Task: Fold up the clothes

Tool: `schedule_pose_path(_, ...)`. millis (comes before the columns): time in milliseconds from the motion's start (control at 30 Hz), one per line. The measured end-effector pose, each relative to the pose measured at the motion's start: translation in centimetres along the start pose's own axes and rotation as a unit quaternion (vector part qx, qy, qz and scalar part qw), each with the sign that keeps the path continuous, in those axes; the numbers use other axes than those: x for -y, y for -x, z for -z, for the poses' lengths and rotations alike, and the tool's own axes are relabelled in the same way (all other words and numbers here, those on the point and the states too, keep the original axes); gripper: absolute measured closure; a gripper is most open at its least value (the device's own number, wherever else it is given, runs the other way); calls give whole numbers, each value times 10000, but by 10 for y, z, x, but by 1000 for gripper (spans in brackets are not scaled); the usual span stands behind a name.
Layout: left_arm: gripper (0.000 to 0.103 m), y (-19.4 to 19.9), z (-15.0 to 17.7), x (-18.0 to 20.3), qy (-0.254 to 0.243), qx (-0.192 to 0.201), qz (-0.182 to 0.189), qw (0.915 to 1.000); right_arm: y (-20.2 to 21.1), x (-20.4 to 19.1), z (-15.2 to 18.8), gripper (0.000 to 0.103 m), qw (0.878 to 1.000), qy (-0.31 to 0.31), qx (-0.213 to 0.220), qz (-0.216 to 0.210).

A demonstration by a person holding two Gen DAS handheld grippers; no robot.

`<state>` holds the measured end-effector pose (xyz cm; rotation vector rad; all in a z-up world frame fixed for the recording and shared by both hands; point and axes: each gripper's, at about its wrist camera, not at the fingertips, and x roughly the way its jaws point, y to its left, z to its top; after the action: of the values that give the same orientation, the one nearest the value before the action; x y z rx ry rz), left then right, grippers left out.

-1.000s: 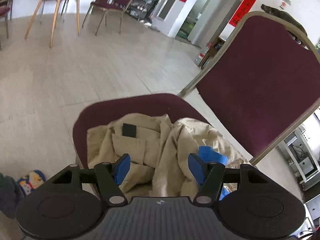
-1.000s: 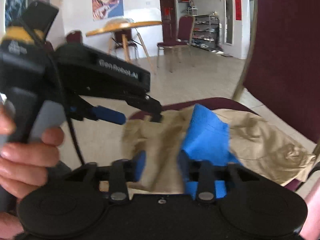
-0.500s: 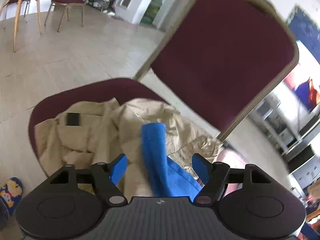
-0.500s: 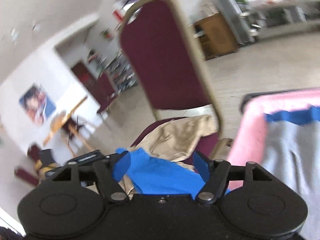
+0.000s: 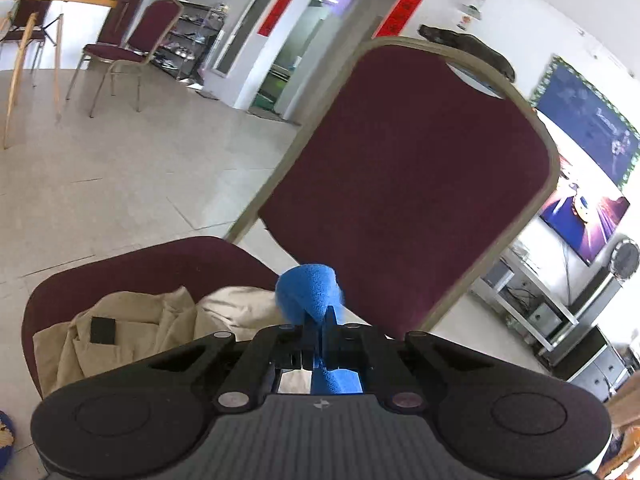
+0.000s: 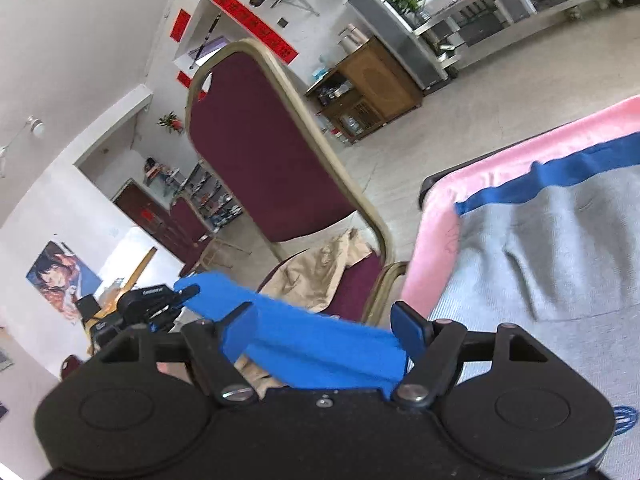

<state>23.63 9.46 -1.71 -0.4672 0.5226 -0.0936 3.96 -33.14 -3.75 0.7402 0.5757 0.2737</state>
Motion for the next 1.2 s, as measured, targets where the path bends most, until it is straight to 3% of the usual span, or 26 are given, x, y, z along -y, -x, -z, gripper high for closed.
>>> schedule_pose_path(133, 98, -46, 18, -31, 192, -520, -744, 9957, -10, -1, 11, 30, 9998, -43, -189, 20)
schedule_pose_path(200, 85, -53, 25, -53, 638, -786, -988, 9899, -6, -1, 14, 30, 9996, -116, -240, 3)
schedule_pose_path(267, 75, -34, 25, -64, 920, -645, -1050, 9881, 9, -2, 12, 28, 9999, -67, -137, 23)
schedule_pose_path(300, 63, -21, 23, -63, 901, -497, -1237, 9870, 19, -3, 10, 26, 10000, -17, -51, 46)
schedule_pose_path(367, 60, 6, 19, -54, 677, -261, -1548, 9853, 44, -2, 4, 24, 9997, 0, 193, 124)
schedule_pose_path(433, 54, 31, 19, -40, 523, -244, -1443, 9878, 71, 4, 1, 20, 9990, -117, 394, 194)
schedule_pose_path(500, 36, 53, 26, -22, 413, -372, -1149, 9918, 100, 12, 1, 19, 9976, -242, 575, 285)
schedule_pose_path(633, 30, 78, 72, 33, -308, -1011, -481, 9932, 154, 35, 13, 14, 9938, -320, 850, 647)
schedule_pose_path(700, 29, 84, 109, 65, -817, -1399, -254, 9865, 177, 52, 21, 14, 9907, -424, 931, 899)
schedule_pose_path(800, 28, 86, 173, 105, -1475, -1941, -3, 9698, 209, 83, 36, 13, 9833, -706, 1014, 1335)
schedule_pose_path(933, 29, 79, 256, 136, -2085, -2518, 30, 9451, 234, 134, 58, 12, 9686, -1218, 1048, 1895)
schedule_pose_path(1033, 29, 76, 301, 143, -2407, -2809, 30, 9291, 245, 171, 71, 13, 9561, -1587, 1072, 2220)
schedule_pose_path(1100, 29, 83, 324, 147, -2578, -2884, 19, 9221, 247, 190, 80, 32, 9542, -1641, 1072, 2260)
schedule_pose_path(1133, 29, 85, 330, 148, -2639, -2881, 9, 9205, 245, 198, 84, 55, 9550, -1571, 1026, 2298)
schedule_pose_path(1200, 29, 85, 336, 150, -2765, -2832, -8, 9183, 233, 205, 91, 73, 9583, -1236, 796, 2450)
